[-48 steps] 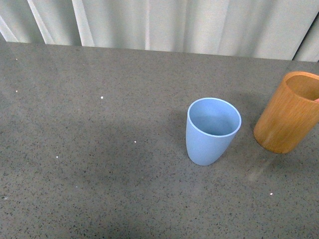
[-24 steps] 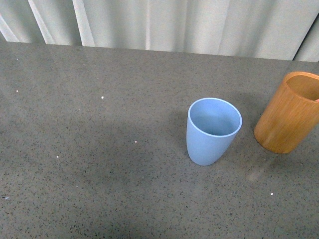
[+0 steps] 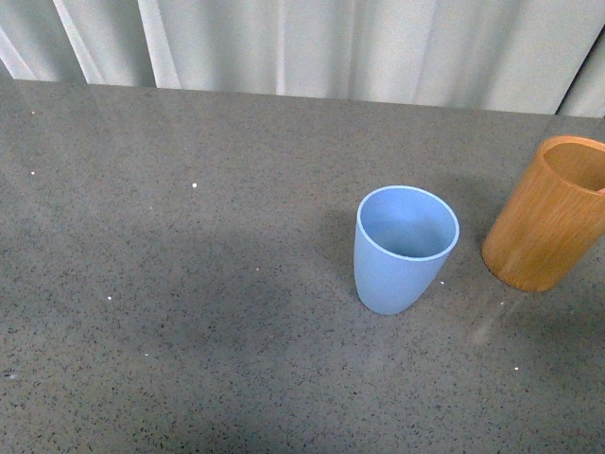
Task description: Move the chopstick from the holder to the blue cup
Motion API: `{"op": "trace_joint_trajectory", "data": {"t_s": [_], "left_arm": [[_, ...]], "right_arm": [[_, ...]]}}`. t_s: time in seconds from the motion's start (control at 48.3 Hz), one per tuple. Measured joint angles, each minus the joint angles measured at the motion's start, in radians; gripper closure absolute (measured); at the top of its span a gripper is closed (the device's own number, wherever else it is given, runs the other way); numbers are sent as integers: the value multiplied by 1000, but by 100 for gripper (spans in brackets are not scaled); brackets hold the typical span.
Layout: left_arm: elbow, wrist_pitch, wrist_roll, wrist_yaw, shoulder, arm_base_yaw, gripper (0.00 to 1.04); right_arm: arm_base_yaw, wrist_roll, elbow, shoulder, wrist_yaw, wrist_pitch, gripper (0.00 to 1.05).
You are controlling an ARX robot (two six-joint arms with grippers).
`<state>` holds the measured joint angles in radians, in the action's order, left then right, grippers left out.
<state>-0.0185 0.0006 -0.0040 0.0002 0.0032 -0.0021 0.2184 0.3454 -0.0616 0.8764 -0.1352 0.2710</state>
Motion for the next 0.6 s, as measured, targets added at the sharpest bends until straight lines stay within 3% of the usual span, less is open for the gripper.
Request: {"op": "trace_joint_trajectory", "data": {"t_s": [0.104,0.311,0.601], "left_arm": [[0,0,0,0,0,0,7],[0,0,0,0,0,0,7],[0,0,0,0,0,0,7]], "right_arm": [[38,55,0,191,-52,219,10],[47,47,-27,417,-164,454,10],[-87,-4,-147,607,-166,624,10]]}}
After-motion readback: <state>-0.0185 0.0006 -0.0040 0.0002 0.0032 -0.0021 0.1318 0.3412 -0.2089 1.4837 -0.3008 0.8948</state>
